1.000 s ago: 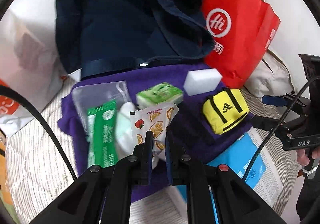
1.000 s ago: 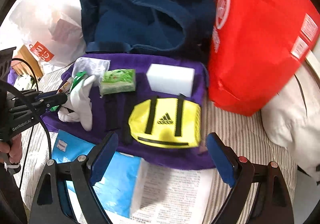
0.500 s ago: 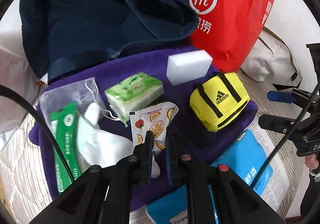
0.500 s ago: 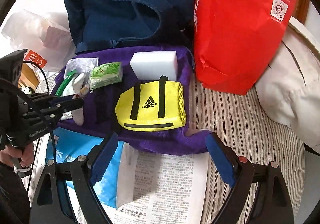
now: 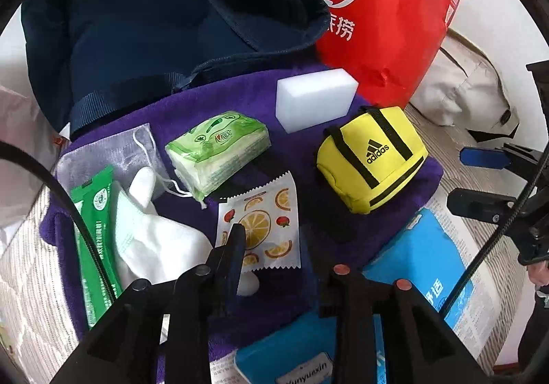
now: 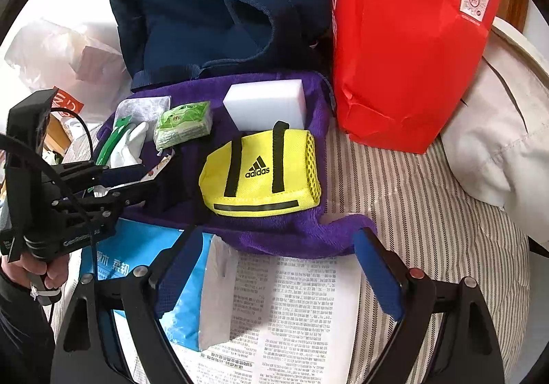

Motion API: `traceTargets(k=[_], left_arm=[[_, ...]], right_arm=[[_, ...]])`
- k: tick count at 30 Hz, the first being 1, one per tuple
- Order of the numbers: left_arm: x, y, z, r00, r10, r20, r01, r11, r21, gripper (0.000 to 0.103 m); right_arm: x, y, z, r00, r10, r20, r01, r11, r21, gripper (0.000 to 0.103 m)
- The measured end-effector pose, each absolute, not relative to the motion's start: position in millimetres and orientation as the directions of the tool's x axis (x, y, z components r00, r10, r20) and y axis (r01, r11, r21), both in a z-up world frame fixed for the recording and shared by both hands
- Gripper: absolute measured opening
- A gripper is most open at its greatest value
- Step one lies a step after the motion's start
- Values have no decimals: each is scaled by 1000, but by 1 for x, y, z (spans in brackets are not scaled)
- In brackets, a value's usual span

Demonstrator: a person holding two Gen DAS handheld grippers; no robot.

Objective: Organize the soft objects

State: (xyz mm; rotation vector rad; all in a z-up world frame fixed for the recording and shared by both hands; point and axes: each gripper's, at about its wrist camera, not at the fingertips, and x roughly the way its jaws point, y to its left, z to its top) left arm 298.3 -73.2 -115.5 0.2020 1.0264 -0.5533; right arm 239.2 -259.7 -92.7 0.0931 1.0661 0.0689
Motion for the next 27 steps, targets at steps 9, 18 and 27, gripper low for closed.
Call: traceTargets(k=[9,18,27], left_arm=[[291,-66,-111,376,-347,-859,493,860,-132,47],[276,-59,-86,438,-311,-843,453,887,-92,65],[236,-25,-43,530,-249,-810,336,939,-70,92]], right_arm=[[227,-258,-87,486,97,-868,-7,994,107,89],[210,-252,-77,496,78,-865,4,996,92,89],[185,-235,-42,560,59,-827,0,997,71,97]])
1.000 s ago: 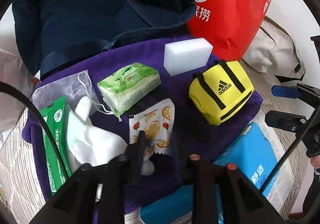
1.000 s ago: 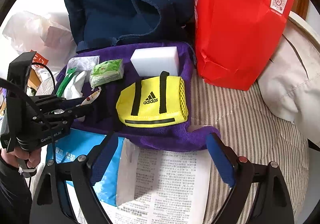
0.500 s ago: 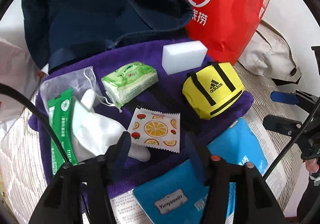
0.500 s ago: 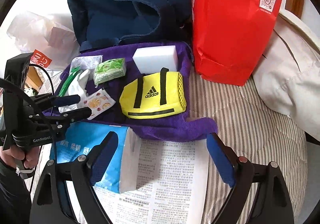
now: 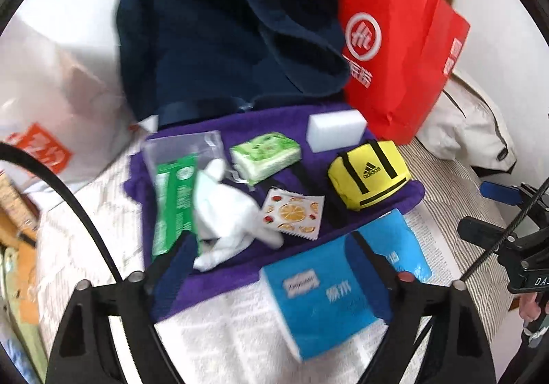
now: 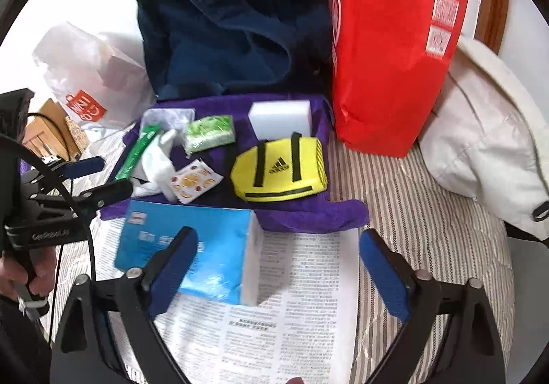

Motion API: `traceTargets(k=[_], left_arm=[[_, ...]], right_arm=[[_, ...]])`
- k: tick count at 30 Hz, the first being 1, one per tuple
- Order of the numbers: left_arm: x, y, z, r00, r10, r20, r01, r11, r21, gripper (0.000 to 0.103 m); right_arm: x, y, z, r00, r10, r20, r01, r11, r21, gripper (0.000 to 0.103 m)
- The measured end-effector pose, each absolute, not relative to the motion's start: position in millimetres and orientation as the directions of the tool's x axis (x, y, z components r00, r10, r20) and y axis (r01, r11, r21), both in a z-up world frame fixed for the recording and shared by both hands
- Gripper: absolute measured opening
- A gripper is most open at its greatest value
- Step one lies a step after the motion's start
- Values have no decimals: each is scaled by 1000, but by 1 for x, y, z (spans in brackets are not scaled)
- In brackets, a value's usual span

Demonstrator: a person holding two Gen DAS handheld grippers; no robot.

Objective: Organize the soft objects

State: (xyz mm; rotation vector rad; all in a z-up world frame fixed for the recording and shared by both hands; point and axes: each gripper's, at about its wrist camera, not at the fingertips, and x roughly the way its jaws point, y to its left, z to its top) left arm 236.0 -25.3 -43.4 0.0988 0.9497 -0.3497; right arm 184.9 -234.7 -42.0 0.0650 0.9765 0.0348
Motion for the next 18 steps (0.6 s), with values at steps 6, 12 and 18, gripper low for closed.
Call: traceTargets(k=[6,12,18], left_arm=[[200,-4,-14,570,-214,-794,256,964,-76,99],[161,2,12,611,-177,-772,199,978,-66,103],[126,0,23,625,-145,-767,161,985,-55,103]], right_arm=[[166,-222,-17,604,27,-797,5,999,37,102],[136,-216,7,639,16,-769,36,998,51,103],[110,-216,17,635,-22,-772,58,998,20,103]])
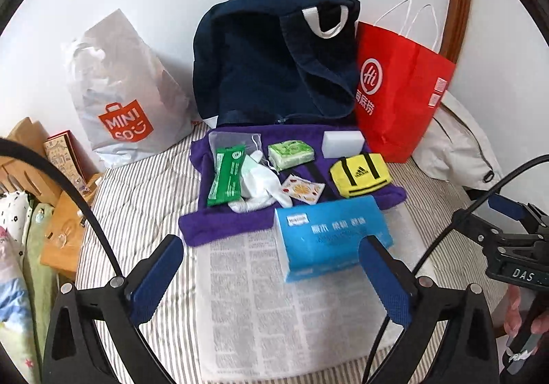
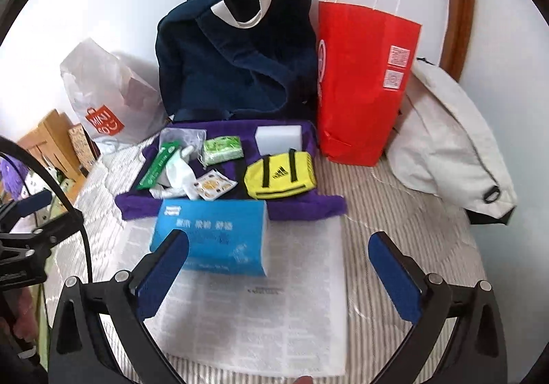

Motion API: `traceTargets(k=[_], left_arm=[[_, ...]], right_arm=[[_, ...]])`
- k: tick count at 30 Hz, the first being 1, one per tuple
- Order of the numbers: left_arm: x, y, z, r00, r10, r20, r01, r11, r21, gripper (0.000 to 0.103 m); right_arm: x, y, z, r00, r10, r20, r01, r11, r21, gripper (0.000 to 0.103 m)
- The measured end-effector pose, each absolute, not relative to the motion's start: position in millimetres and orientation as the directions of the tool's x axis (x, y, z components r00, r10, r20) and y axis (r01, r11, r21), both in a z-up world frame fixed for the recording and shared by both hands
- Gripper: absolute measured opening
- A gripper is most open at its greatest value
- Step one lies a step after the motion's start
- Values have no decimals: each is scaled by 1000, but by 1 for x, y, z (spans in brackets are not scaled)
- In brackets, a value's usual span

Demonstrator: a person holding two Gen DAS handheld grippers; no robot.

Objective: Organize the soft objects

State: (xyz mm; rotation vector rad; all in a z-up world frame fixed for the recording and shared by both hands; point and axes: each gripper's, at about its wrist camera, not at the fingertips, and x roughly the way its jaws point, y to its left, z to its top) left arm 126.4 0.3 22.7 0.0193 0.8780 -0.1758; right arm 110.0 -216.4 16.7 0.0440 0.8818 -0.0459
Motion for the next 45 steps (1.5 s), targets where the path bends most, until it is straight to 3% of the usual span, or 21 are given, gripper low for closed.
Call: traceTargets(k=[15,45], left_arm=[[74,2,31,648,-67,-758,79,997,-21,103],[67,-1,29,635,-72,-769,70,997,-36,103]], right_arm=[[67,-215,28,635,-51,-771,56,998,-19,103],[56,-228,29,635,-57,-770,78,997,-9,103]])
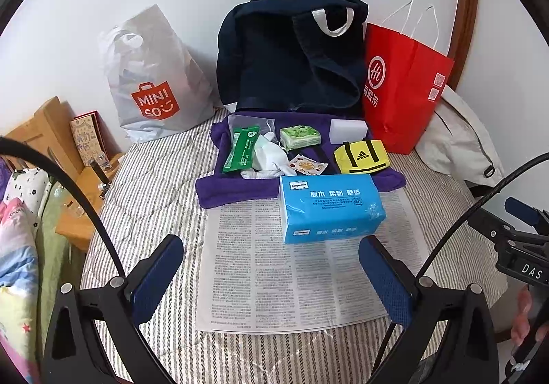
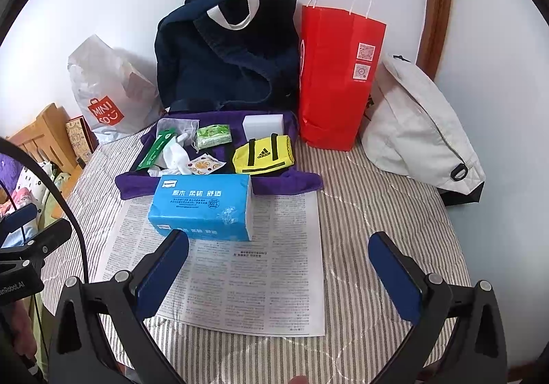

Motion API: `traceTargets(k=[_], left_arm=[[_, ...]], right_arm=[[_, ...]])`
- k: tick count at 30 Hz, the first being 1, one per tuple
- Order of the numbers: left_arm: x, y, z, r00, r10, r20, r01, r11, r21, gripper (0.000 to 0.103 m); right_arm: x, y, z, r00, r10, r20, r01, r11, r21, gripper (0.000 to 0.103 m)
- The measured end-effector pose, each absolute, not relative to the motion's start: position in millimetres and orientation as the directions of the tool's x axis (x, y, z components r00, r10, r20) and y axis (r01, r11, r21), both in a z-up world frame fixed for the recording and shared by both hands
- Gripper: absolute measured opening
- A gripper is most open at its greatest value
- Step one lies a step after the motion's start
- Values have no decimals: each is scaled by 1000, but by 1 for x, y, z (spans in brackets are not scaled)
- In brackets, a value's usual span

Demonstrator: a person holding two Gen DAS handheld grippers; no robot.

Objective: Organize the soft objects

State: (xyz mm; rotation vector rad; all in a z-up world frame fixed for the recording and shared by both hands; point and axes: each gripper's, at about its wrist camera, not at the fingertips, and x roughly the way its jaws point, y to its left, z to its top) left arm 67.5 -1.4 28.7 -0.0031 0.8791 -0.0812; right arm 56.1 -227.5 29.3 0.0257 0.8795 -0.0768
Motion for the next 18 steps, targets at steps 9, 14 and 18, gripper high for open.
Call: traceTargets(k=[9,14,18], left_arm=[[67,-3,28,634,-68,-771,73,997,-28,103],[67,-3,28,632,-69,-772,75,997,-28,103],[66,-3,28,631,-68,-773,76,997,-25,103]], right_arm=[[55,-228,30,641,-59,-766,75,997,-14,103],[54,-228,32,645,-59,-762,78,997,-12,103],[54,-229,33,648,-57,-760,78,997,-8,103]])
